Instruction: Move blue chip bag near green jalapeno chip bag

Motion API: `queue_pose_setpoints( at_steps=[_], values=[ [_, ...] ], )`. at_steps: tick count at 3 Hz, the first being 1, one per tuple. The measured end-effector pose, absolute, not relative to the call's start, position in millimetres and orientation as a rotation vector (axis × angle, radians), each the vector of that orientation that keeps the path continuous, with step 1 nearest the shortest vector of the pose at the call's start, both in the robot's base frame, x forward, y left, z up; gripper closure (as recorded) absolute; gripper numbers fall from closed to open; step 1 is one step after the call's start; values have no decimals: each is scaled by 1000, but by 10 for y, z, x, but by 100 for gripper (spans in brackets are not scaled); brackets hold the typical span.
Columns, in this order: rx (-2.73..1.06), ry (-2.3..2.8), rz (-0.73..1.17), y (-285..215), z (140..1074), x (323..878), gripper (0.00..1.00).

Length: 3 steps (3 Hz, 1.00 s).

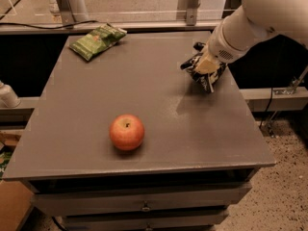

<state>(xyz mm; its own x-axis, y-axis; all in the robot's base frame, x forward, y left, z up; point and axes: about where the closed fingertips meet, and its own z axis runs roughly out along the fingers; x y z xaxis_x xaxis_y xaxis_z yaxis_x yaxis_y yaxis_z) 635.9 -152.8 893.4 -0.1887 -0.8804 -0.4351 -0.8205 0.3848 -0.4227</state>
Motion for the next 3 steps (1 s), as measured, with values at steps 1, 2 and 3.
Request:
queue_pose_setpoints(
  at_steps=[1,2,3],
  values=[
    [-1458,1954,-114,-1418,9138,6364,100],
    [-1457,1954,-115,-1421,9136,6365,100],
    [-1463,1897,-118,-1322,9137,6534,100]
  ],
)
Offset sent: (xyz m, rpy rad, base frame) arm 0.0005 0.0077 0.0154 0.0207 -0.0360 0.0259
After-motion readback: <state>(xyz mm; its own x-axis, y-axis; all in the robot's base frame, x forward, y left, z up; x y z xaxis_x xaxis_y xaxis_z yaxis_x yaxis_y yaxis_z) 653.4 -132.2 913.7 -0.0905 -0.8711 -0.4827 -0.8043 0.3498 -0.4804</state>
